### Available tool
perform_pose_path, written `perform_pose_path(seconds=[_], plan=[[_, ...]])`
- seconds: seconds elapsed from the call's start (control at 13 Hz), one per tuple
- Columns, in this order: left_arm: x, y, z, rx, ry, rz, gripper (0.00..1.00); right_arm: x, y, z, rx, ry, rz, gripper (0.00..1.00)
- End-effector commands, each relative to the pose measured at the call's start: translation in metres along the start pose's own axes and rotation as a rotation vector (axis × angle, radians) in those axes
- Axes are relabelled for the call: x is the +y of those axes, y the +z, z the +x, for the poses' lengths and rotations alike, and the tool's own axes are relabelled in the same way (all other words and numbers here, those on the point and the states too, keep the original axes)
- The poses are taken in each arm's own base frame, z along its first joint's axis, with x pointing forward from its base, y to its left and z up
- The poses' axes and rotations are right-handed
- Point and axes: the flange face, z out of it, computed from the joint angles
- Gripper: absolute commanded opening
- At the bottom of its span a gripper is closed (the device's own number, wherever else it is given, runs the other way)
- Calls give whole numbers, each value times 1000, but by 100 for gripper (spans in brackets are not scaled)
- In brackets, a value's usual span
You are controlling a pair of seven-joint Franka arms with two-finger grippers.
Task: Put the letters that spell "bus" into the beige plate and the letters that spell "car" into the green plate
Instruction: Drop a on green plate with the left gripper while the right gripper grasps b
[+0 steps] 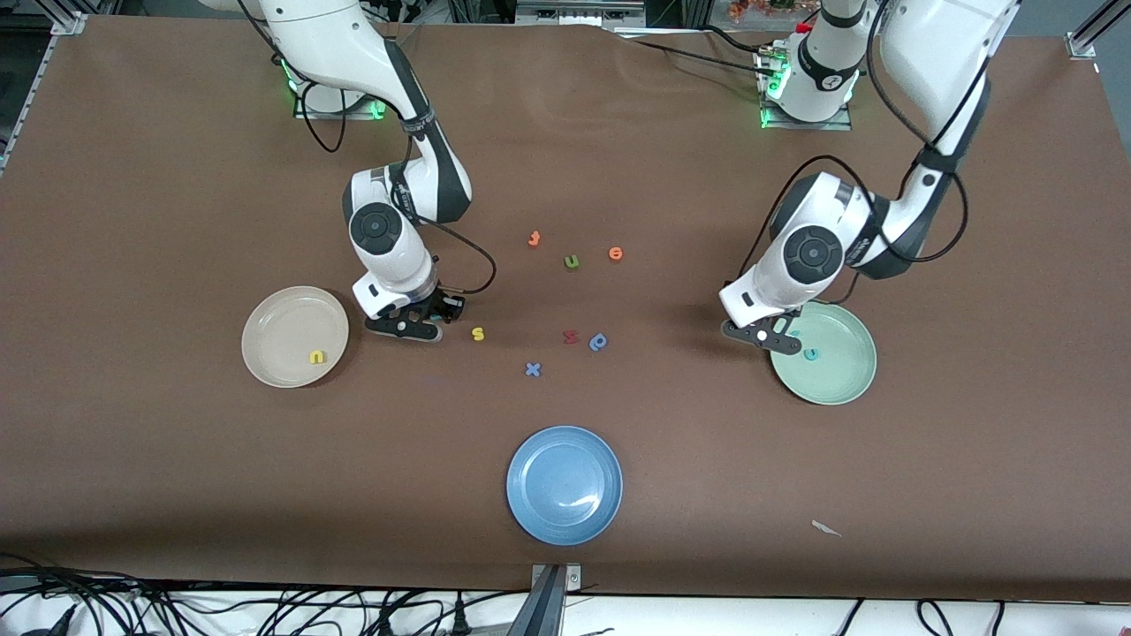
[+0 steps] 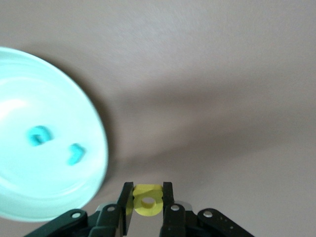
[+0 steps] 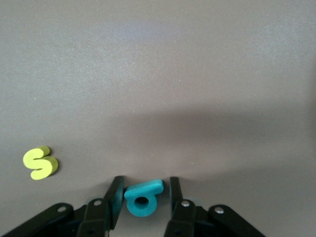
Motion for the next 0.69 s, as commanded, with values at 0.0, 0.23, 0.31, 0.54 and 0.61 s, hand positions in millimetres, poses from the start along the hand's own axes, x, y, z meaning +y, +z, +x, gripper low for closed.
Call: perform_pose_path(seconds=[0.0, 0.23, 0.31, 0.54, 0.61], plan=[[-64, -15, 5, 6, 52, 53, 11, -5, 2, -3, -8, -2, 10, 40], [-134, 3, 1, 18, 93, 67, 99, -5, 2, -3, -8, -2, 10, 37], [-134, 6, 1, 13, 91, 61, 100, -8, 3, -6, -13, -8, 13, 36], [-108, -11, 6, 38, 96, 28, 100, -9, 4, -7, -15, -8, 15, 32], [-105, -24, 9, 54, 85, 15, 100, -9, 3, -6, -14, -10, 16, 32]])
